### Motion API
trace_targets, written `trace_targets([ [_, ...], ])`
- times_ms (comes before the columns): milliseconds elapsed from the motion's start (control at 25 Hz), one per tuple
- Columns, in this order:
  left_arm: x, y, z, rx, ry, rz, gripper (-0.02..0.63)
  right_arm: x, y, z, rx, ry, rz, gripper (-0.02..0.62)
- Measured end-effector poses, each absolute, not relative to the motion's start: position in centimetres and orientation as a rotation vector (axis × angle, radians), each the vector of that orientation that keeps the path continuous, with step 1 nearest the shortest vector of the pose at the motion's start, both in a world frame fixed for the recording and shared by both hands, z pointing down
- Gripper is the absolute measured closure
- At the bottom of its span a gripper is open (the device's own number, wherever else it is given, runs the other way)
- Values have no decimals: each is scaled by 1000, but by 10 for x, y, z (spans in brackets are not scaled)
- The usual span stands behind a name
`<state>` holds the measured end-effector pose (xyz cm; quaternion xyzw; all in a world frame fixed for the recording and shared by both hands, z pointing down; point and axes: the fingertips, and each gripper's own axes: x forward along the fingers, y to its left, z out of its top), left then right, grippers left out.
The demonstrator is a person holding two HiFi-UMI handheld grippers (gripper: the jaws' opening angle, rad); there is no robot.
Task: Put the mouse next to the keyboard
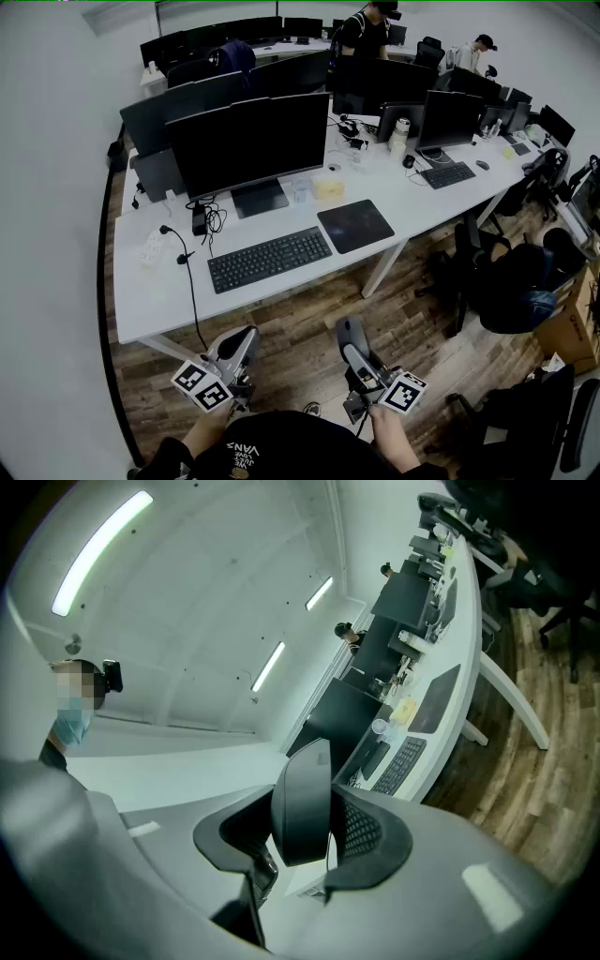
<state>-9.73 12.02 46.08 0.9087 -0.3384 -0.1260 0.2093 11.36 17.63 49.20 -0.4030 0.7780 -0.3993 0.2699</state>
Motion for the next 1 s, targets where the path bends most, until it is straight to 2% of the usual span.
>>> trace_targets([
  [600, -71, 132, 480, 2464, -1010, -369, 604, 130, 155, 500, -1020, 2165, -1110, 414],
  [1000, -72, 52, 493, 2469, -938, -366, 604, 114, 84, 519, -1077, 2124, -1170, 414],
])
